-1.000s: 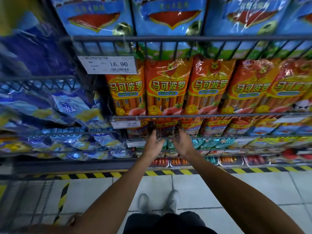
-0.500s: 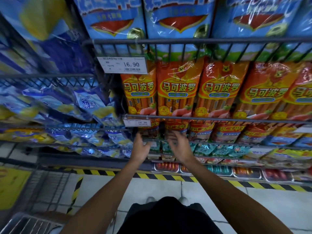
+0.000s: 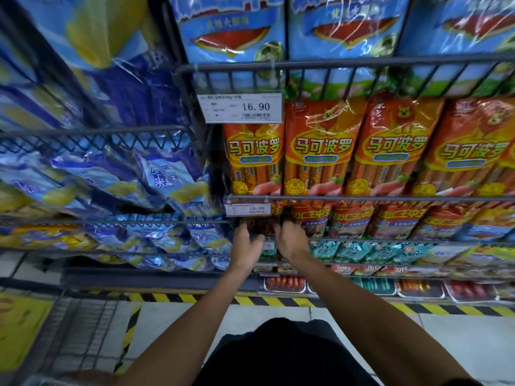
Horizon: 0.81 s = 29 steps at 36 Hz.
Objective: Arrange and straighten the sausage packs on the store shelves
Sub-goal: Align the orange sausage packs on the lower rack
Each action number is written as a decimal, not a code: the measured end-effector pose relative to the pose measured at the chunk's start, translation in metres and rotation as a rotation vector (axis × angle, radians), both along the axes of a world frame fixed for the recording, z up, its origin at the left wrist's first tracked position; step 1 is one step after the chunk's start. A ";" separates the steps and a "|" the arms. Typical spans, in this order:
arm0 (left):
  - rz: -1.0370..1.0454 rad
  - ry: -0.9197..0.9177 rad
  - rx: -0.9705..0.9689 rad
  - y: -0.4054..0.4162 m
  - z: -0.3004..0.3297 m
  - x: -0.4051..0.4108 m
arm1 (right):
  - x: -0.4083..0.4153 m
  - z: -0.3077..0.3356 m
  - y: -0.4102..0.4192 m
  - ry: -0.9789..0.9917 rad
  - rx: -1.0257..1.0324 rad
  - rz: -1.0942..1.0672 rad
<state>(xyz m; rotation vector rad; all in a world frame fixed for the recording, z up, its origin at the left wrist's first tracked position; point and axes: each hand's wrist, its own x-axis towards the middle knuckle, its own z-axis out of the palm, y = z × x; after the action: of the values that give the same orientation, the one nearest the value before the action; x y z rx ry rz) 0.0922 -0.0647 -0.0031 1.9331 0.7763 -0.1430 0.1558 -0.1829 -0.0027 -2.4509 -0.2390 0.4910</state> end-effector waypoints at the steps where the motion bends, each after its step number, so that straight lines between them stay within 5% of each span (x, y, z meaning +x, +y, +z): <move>1: -0.026 -0.002 0.021 0.002 0.000 0.000 | -0.001 -0.001 -0.002 -0.021 -0.014 -0.001; 8: -0.228 0.077 0.179 0.003 0.010 0.012 | -0.002 0.001 -0.001 -0.017 -0.105 -0.007; 19: -0.203 0.058 0.095 0.009 0.001 -0.002 | -0.004 0.004 0.006 -0.061 -0.219 0.037; 23: -0.210 0.073 0.107 0.013 0.003 0.001 | 0.000 0.004 0.003 -0.019 -0.121 0.015; 29: -0.255 -0.062 0.402 0.004 0.001 -0.034 | -0.023 -0.010 -0.024 -0.335 0.091 0.108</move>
<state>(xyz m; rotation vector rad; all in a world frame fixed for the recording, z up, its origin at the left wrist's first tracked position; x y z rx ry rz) 0.0580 -0.0606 -0.0021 2.4047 0.5423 -0.0852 0.1328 -0.2069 -0.0123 -2.4278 -0.5222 0.1070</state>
